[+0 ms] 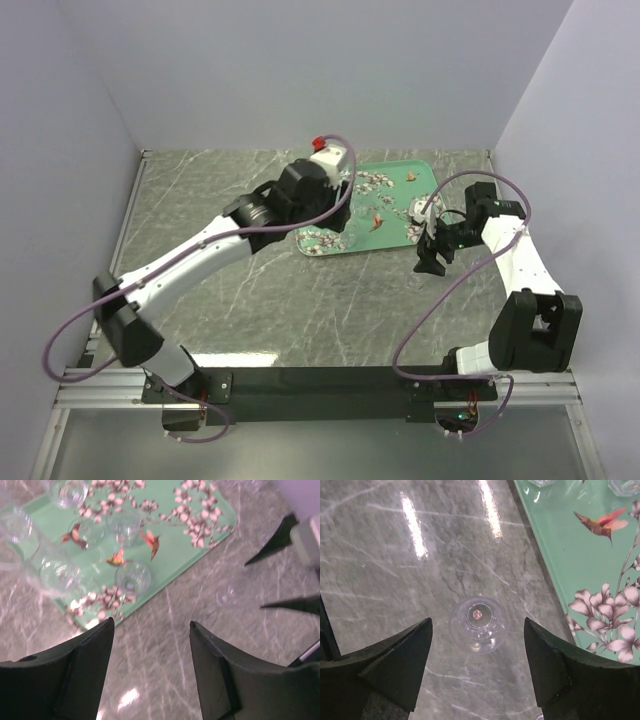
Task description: Place the glasses into the tray
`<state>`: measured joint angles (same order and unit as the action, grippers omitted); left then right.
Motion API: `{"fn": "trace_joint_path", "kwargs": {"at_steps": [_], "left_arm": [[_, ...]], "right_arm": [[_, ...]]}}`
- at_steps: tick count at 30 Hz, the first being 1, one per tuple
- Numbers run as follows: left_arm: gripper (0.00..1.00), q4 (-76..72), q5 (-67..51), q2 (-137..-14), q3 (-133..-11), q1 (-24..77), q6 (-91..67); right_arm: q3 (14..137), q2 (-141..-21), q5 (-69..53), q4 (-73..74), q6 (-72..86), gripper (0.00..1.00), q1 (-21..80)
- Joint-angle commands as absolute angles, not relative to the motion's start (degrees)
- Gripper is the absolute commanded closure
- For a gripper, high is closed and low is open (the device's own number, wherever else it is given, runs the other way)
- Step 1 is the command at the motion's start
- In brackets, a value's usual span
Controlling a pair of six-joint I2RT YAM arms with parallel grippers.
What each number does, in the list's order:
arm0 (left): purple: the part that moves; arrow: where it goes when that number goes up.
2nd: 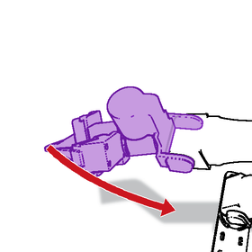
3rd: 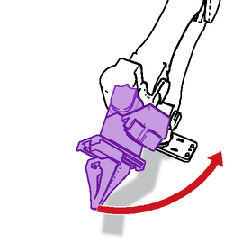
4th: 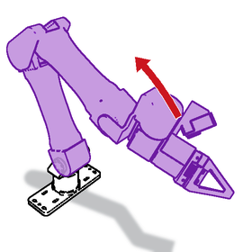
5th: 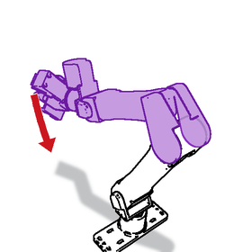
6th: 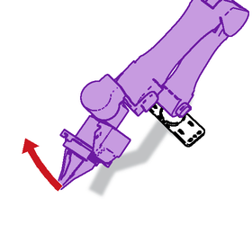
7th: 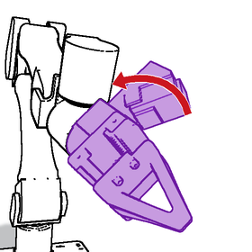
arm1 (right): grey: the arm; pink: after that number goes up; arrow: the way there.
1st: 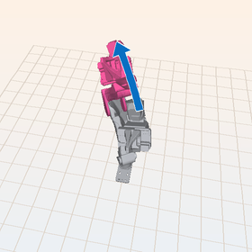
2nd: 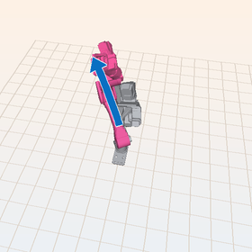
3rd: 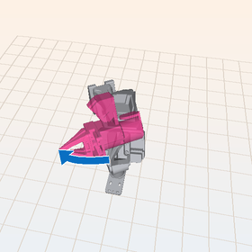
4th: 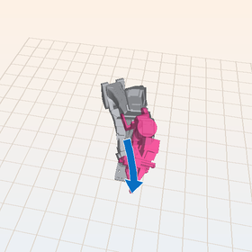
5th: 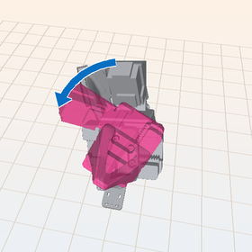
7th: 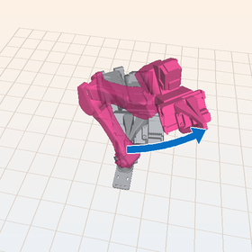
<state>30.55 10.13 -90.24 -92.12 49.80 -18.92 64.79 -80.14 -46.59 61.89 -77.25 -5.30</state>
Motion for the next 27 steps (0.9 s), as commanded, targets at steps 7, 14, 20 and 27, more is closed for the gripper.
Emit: {"fn": "trace_joint_path", "kwargs": {"at_steps": [7, 14, 20, 27], "left_arm": [[0.28, 24.34, 17.48, -71.99, -76.04, 49.66, -22.49], [0.27, 26.28, 22.58, -64.34, -69.35, 49.04, -25.22], [0.27, 26.72, 24.87, -59.95, -65.75, 48.60, -27.42], [0.27, 27.07, 25.93, -56.34, -62.41, 48.08, -29.88]], "right_arm": [[63.46, -83.76, -41.14, 57.48, -83.05, 0.25, -5.62], [61.52, -85.69, -39.90, 53.26, -86.92, 0.27, -5.62], [63.98, -89.91, -39.02, 52.64, -87.10, 0.30, -5.62], [63.46, -92.37, -37.71, 52.12, -86.40, 0.51, -5.10]]}}
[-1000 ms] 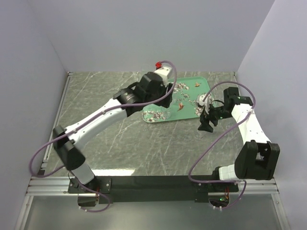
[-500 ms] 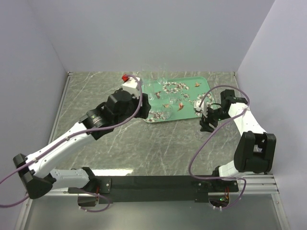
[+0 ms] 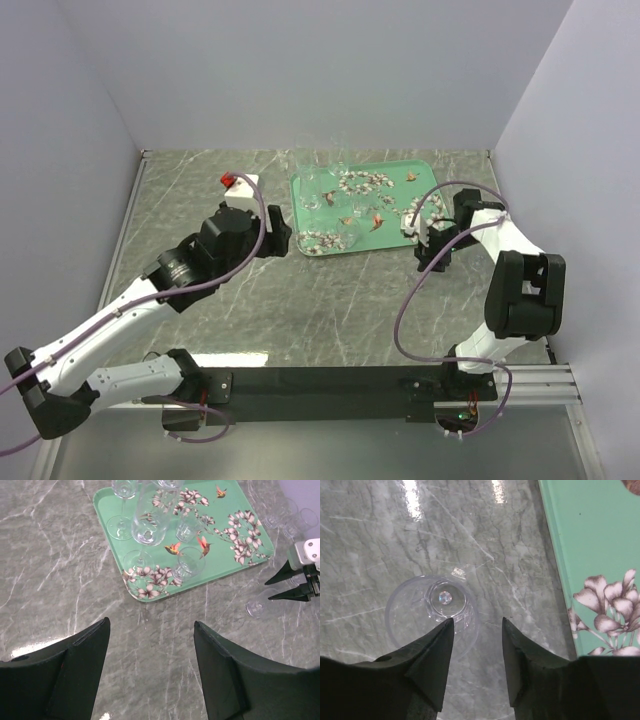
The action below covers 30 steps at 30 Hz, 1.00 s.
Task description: Place the glasses into the tray
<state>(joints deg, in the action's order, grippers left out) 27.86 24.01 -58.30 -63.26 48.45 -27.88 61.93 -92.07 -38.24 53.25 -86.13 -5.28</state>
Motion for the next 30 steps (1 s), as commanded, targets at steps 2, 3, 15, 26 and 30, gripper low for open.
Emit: {"fn": "trace_joint_path", "kwargs": {"at_steps": [2, 3, 15, 26, 30], "left_arm": [[0.27, 26.90, 26.36, -55.46, -61.35, 47.99, -30.58], [0.26, 26.72, 26.54, -55.20, -61.09, 47.90, -30.67], [0.26, 25.05, 26.63, -54.85, -58.45, 46.67, -30.85], [0.24, 21.62, 26.10, -53.70, -54.76, 44.56, -32.17], [0.24, 21.88, 26.54, -53.70, -54.41, 43.77, -32.60]], "right_arm": [[63.02, -92.20, -37.62, 51.16, -85.70, 0.59, -5.01], [62.50, -91.85, -37.53, 50.89, -85.35, 0.66, -4.92], [67.83, -91.23, -40.16, 50.62, -73.49, 1.00, -4.66], [88.39, -99.30, -40.28, 44.13, -37.29, 1.00, -1.50], [91.49, -101.95, -27.20, 35.80, -23.06, 1.00, 2.98]]}}
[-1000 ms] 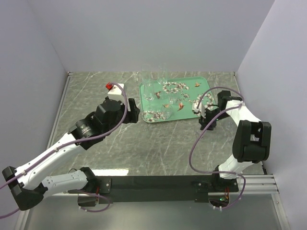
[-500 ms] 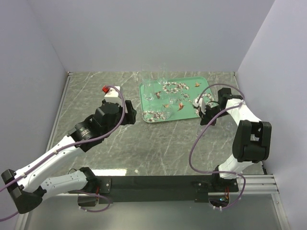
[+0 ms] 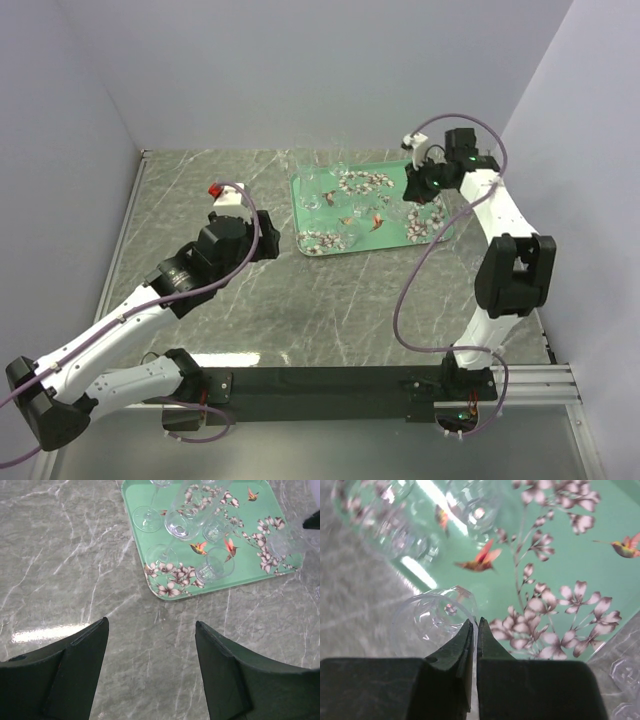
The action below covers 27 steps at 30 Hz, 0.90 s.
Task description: Place the glasses into the tray
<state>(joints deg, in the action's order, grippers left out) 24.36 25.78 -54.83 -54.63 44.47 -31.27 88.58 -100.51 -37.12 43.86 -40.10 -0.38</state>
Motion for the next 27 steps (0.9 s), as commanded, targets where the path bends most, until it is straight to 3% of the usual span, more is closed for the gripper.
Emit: {"fn": "trace_joint_path", "kwargs": {"at_steps": [1, 8, 27], "left_arm": [[0.24, 21.88, 26.63, -53.70, -54.32, 43.60, -32.69], [0.24, 23.03, 27.51, -52.30, -53.44, 42.54, -34.89], [0.23, 22.41, 26.54, -53.53, -53.61, 39.11, -36.39]], "right_arm": [[91.67, -102.30, -24.11, 31.77, -17.89, 1.00, 3.68], [95.79, -108.79, -6.95, 22.94, -0.71, 1.00, 6.33], [112.94, -127.88, -3.87, 26.11, 1.58, 0.98, 7.65]]}}
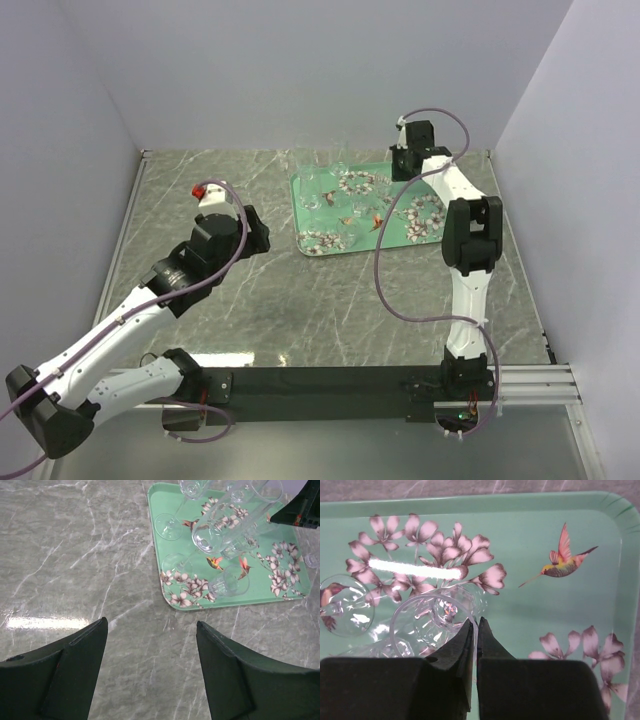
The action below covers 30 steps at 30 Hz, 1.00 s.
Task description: Place the glasses into the tray
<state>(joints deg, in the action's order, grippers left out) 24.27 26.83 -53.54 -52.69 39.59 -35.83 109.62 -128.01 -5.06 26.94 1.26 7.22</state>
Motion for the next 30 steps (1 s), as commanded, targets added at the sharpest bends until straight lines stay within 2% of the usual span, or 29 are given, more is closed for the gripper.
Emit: {"fn": "trace_joint_path", "kwargs": {"at_steps": [1, 7, 12, 15, 22, 27, 30], "left_arm": [[0.23, 22.33, 26.54, -53.53, -53.61, 38.94, -36.39], [0.23, 21.62, 25.75, -53.61, -53.44, 38.15, -36.30], [0.23, 21.18, 24.96, -54.75, -54.14, 37.62, -35.42], [0.23, 20.83, 24.61, -54.84, -54.23, 37.27, -34.98], [0.22, 18.99, 23.82, -54.23, -53.18, 36.65, -34.72], [0.22, 17.67, 22.94, -54.23, -52.21, 36.12, -34.02], [0.22, 17.05, 22.24, -54.49, -51.86, 35.86, -33.40]], "right_arm": [[112.77, -127.97, -3.69, 25.67, 0.97, 0.96, 7.82], [112.06, -127.97, -3.86, 25.05, 0.53, 0.75, 8.09], [112.32, -127.44, -4.83, 25.14, -1.13, 0.54, 8.09], [111.97, -125.95, -5.01, 24.96, -2.28, 0.46, 8.09], [107.58, -117.61, -6.50, 23.63, -8.07, 0.34, 7.03], [108.45, -114.53, -11.94, 32.92, -17.55, 0.34, 3.71], [109.86, -112.94, -22.12, 39.26, -26.23, 0.34, 0.28]]}}
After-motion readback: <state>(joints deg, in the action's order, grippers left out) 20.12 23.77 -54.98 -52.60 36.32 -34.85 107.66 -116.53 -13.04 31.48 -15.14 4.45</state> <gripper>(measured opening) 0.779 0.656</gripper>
